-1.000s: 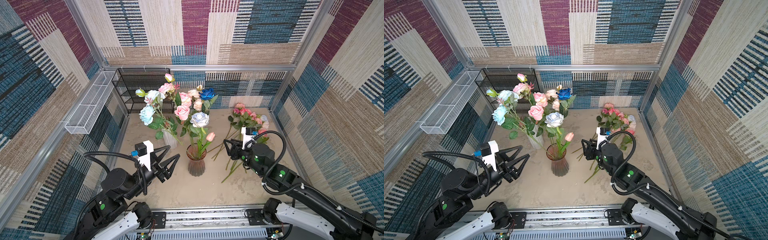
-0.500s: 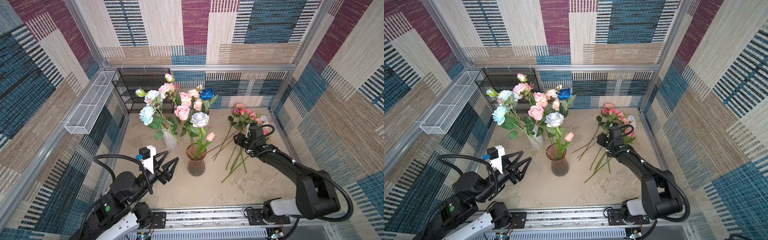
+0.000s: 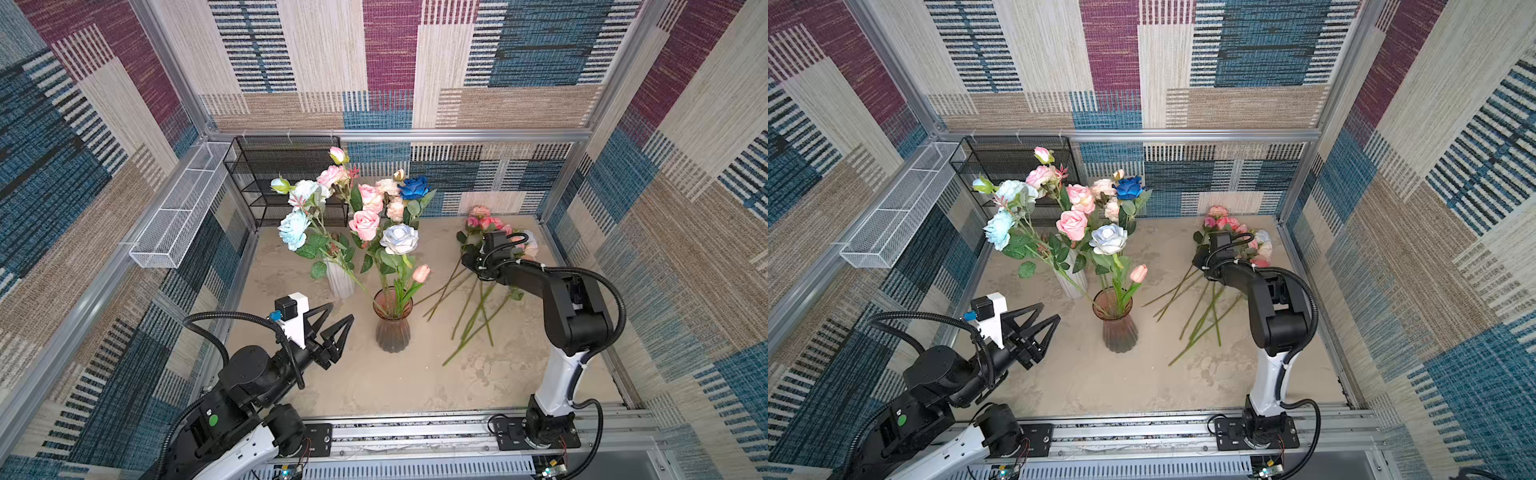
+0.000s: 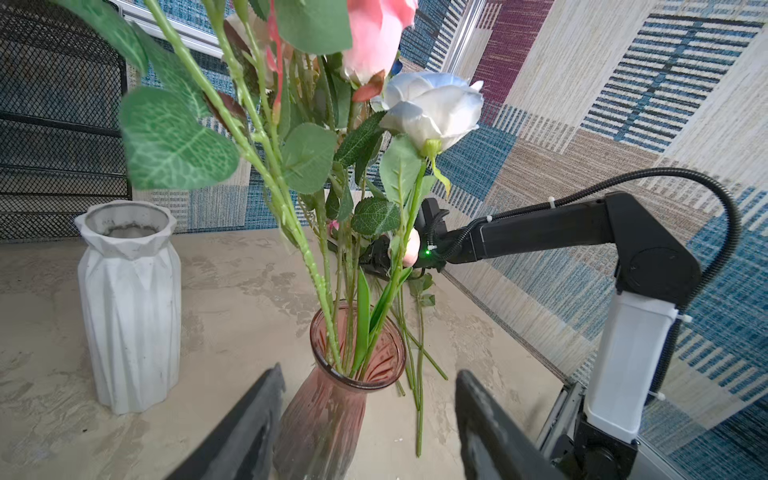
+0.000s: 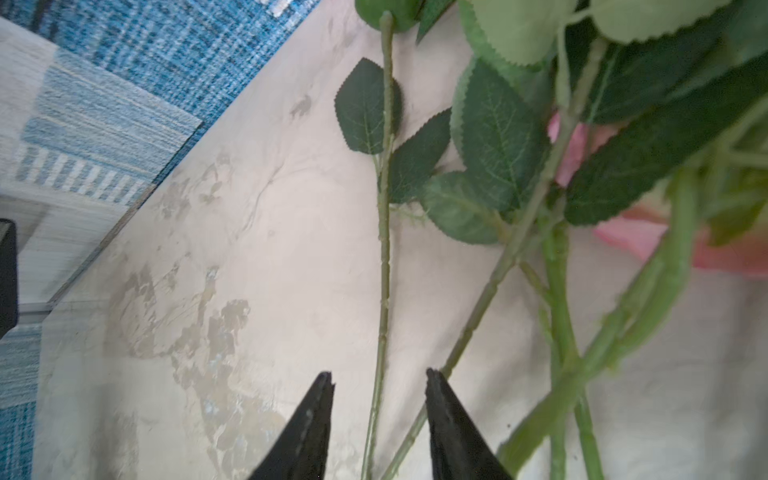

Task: Arrange the flowers into the vase
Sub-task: 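Move the right gripper to the pile and grasp pink rose stems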

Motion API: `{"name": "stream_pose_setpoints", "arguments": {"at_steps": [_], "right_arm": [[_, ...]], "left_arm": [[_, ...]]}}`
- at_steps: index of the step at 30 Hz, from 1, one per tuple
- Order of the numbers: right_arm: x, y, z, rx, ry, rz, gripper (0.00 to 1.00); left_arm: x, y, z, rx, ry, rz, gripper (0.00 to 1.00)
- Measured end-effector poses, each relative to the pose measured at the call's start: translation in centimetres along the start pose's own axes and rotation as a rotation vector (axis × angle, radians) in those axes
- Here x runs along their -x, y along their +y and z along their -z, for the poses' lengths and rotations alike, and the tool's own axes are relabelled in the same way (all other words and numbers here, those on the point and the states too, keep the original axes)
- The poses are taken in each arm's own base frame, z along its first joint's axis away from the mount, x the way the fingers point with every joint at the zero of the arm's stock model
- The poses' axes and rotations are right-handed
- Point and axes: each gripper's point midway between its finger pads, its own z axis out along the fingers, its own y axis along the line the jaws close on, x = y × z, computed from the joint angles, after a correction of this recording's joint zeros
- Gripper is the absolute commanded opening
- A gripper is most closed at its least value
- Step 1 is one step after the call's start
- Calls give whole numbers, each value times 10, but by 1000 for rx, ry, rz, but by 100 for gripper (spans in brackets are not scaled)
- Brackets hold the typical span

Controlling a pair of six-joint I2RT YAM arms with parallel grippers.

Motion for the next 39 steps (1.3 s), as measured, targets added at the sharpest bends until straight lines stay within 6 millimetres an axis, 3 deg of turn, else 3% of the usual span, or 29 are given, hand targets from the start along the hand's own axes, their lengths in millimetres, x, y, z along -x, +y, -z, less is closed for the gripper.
{"name": "stream_pose_setpoints", "arguments": {"at_steps": [8,13,19,27,30,35,39], "right_arm": [[-14,-23,-20,-82,40,-37,33],[-11,-23,-22,-73,22,-51,33],[-14,-24,-11,-75,22,-50,34],[-2,-5,45,-7,-55,-5,35],[-13,-12,51,-16,-43,-3,34],[-49,-39,47,-61,40,-15,32],[-64,-49,44,-72,75,-25,29]], "left_arm": [[2,0,2,-4,-7,2,67],[2,-1,2,-7,-7,2,67],[1,-1,2,-7,-5,2,67],[2,-4,1,-24,1,5,67],[1,-4,1,-24,3,6,67],[-1,-4,0,-22,7,8,67],[-1,-4,0,-21,7,9,67]]}}
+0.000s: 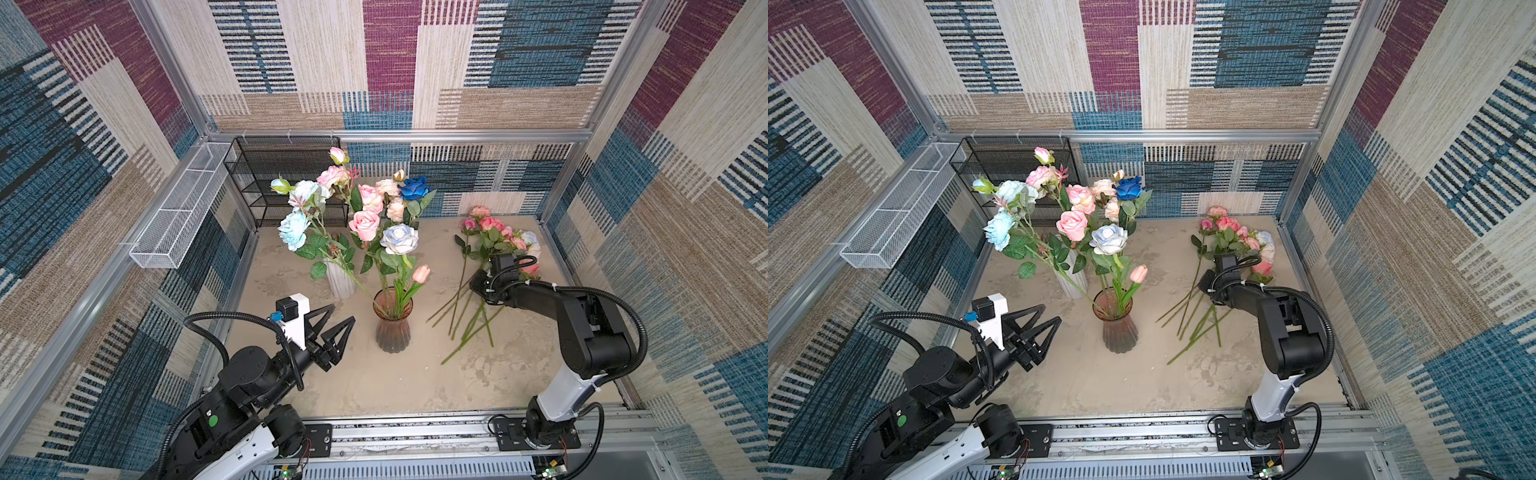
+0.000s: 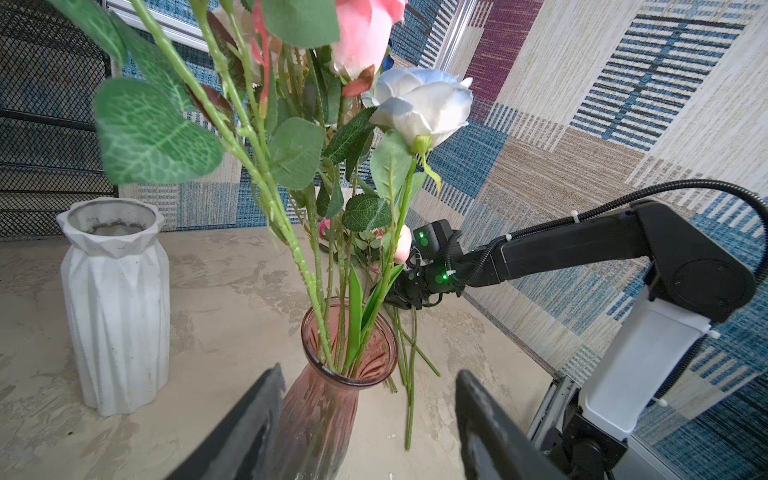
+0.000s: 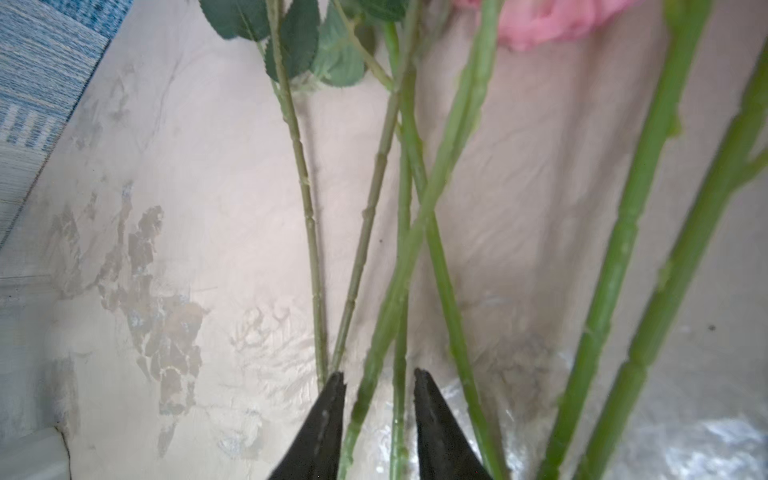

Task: Arrange the flowers into the vase
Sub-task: 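Move the right gripper to the pile and grasp pink rose stems, then lift the pink roses and lower their stems into the pink glass vase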

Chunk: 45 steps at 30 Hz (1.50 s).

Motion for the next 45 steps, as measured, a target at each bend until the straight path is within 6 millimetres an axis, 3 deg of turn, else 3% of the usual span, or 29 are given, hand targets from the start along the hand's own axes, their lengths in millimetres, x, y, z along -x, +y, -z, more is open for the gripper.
{"name": "stream_pose_setpoints", "arguments": {"at_steps": [7,16,24,32,34,38,45], "right_arm": [[0,2,-3,15,0,-3,27],[-3,13,20,73,-28,-9,29],[-17,13,4,85,30,-33,28],[-16,11,-2,82,24,-51,5],[-15,13,3,89,13,-48,0],[-6,20,22,113,-35,-27,0],[11,40,88,219,-168,23,0]], "left_arm": [[1,0,0,0,-1,0,67],[1,0,0,0,-1,0,68],[0,0,0,0,0,0,68],[0,0,0,1,-1,0,68],[0,0,0,1,-1,0,68],[2,-1,0,0,-1,1,68],[11,-5,-1,-7,-6,2,68]]}}
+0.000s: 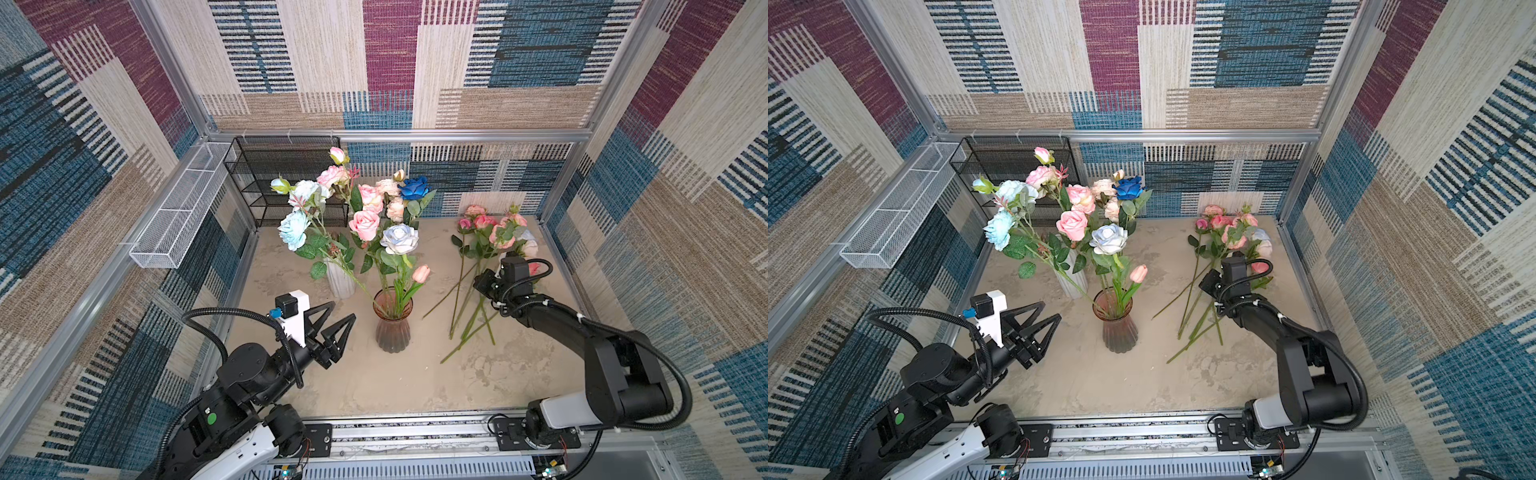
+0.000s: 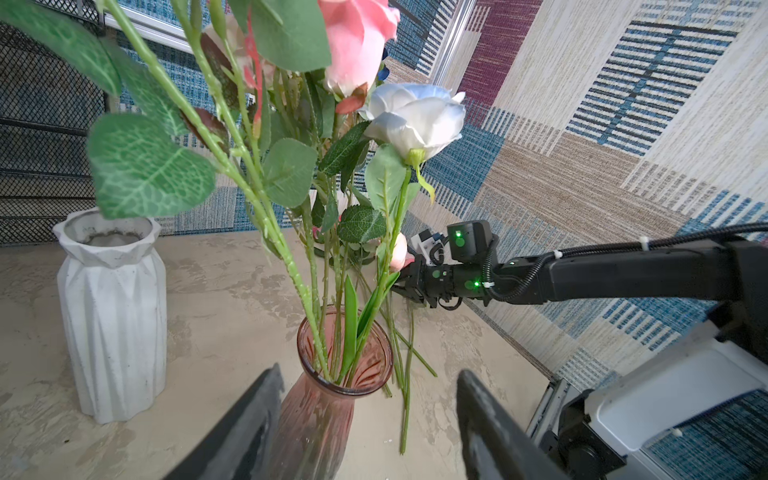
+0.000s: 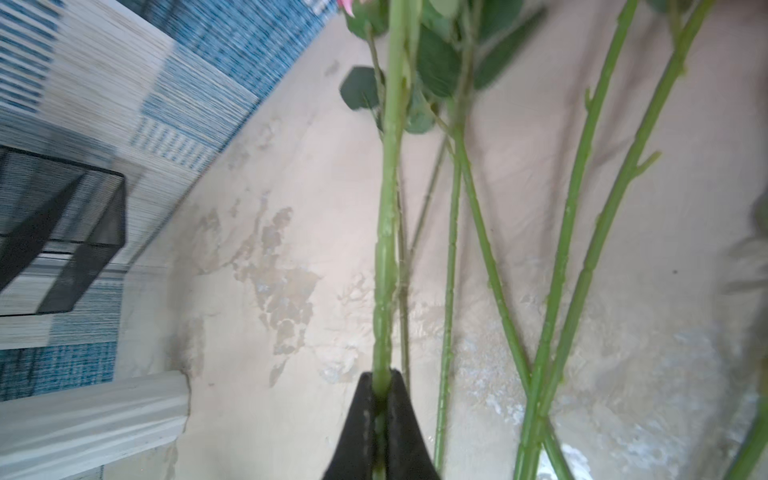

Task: Arrange the flowers into the vase
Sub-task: 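Lift the pink roses and lower their stems into the pink glass vase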

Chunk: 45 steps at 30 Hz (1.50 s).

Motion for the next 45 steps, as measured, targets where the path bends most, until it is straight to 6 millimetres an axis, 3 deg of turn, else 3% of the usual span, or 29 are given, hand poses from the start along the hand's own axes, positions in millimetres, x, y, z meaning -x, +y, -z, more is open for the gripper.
{"name": "stream_pose_setpoints", "arguments": {"at_steps": [7,11,15,19,23,32,38,45], "right_arm": [[42,49,84,174,-225,81,0],[70,89,140,307,-370,157,0],[87,135,192,478,-471,252,0],[79,190,229,660,-484,370,0],[52,250,260,860,-462,489,0],[-5,310,290,1111,-440,609,0],[-40,329,285,1155,-465,665,0],[-50,328,261,1086,-551,701,0]], "left_arm": [[11,-8,2,-28,-6,1,68],[18,-13,3,-42,-8,-6,68],[22,-16,6,-56,-6,-12,68],[25,-17,7,-57,-10,-20,68],[26,-17,8,-53,-8,-24,68],[26,-16,9,-48,-9,-24,68],[28,-13,9,-30,-13,-24,68],[26,-12,9,-23,-2,-25,68]]}}
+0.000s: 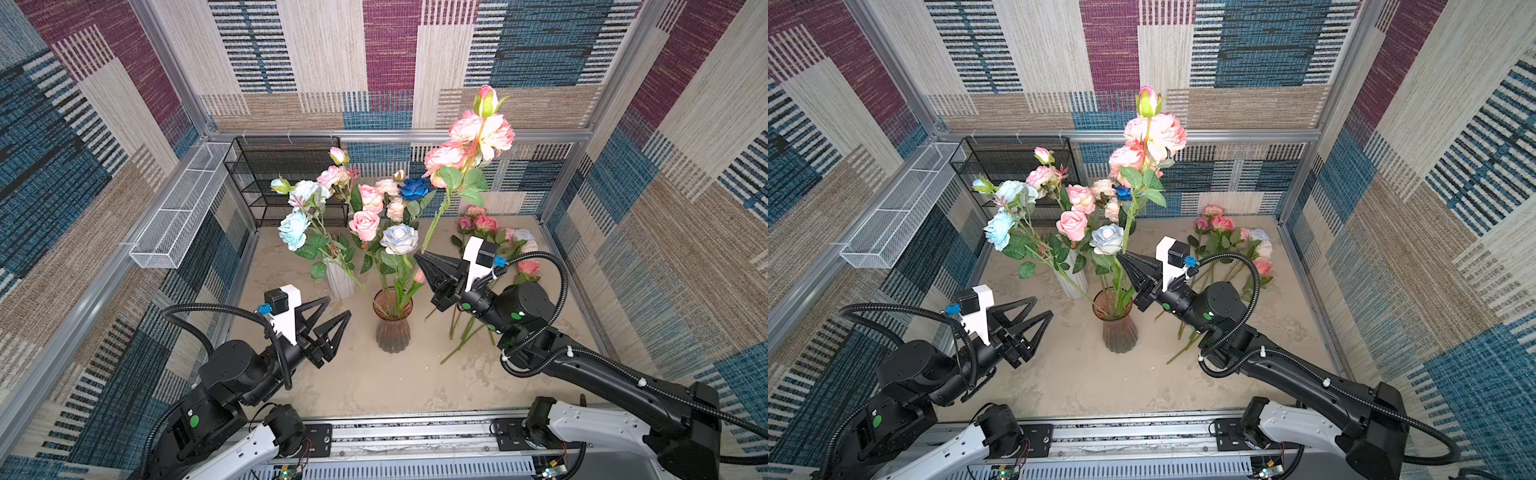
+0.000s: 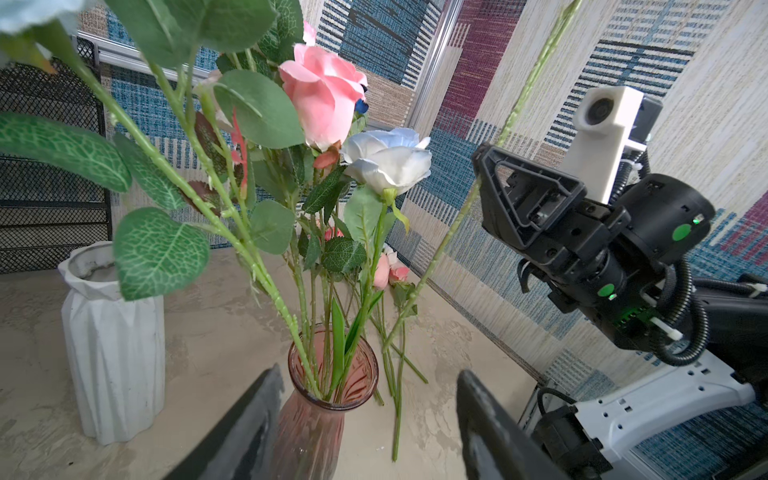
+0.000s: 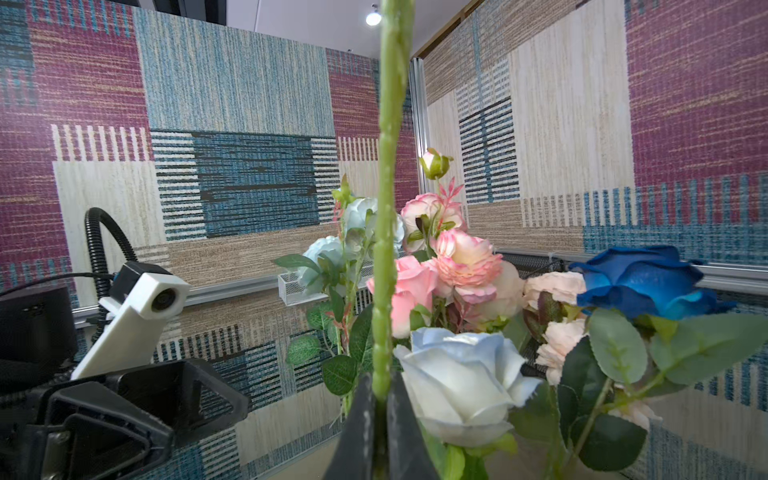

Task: Arrange the flowers into the vase
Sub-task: 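Lift the pink roses and lower their stems into the pink glass vase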

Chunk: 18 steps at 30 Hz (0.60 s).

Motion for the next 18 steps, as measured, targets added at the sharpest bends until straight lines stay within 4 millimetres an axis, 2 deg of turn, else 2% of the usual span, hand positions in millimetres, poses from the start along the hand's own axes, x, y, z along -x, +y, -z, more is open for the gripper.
{"name": "stream_pose_setpoints", "arguments": {"at_steps": [8,18], "right_arm": [[-40,-9,-3,-46,51,11,0],[-85,-4,-2,-50,148,-4,0]], "left_arm": [[-1,0,-2,2,8,-1,68],[-1,0,-3,3,11,-1,68]]}}
